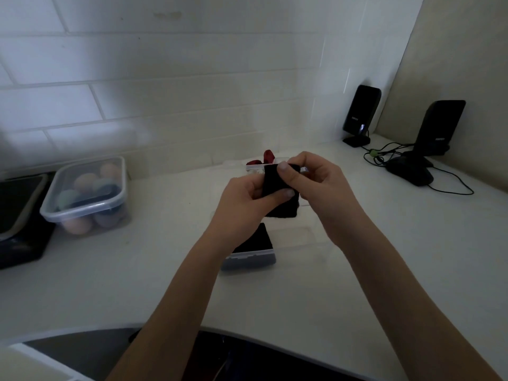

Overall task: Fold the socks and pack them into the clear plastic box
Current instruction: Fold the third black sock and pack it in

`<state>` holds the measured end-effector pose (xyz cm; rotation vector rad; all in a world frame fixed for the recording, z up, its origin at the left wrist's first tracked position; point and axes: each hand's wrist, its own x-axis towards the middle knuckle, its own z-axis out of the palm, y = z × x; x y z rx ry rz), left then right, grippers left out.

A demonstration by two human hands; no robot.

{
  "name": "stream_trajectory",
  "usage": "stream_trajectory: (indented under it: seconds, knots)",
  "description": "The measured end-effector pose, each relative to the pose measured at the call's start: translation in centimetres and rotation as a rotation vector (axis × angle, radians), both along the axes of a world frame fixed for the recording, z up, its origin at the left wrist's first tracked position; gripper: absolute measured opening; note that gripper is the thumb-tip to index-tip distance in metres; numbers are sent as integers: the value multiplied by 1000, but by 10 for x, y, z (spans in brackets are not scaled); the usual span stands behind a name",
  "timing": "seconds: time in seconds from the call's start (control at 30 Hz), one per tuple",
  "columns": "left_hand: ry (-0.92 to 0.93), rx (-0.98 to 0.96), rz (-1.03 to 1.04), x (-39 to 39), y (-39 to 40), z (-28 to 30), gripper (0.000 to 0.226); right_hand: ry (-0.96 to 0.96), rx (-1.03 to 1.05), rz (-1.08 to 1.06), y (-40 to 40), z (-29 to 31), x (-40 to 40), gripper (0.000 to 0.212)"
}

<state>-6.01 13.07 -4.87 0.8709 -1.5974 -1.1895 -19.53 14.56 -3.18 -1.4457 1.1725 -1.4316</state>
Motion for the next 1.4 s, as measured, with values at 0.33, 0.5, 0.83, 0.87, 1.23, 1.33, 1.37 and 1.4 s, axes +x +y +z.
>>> stream_trajectory:
  seconds: [0.33, 0.5, 0.83, 0.87, 1.23, 1.33, 1.37, 1.4]
  knots:
    - [-223, -108, 157, 13, 2, -1, 20, 643, -141, -13, -12, 14, -17, 9]
    - [-139, -107, 303, 39, -7, -1, 19, 812, 21, 6, -15, -3, -27, 5]
    - [-441, -217, 139, 27, -1, -17, 9, 962, 295, 132, -15, -34, -9, 18]
    - [-471, -232, 131, 27, -1, -18, 8, 951, 318, 108, -16, -35, -8, 17]
    - [-825, -285, 140, 22, -4, -27, 17, 1349, 337, -17, -21, -24, 11, 24]
    - [-868, -258, 112, 20, -4, -25, 18, 1240, 343, 87, -19, -21, 6, 19]
    - [-878, -244, 102, 20, -4, -25, 18, 1150, 346, 120, -17, -21, 1, 17]
    - [-887, -230, 94, 20, -3, -24, 18, 1067, 359, 161, -14, -20, -4, 16]
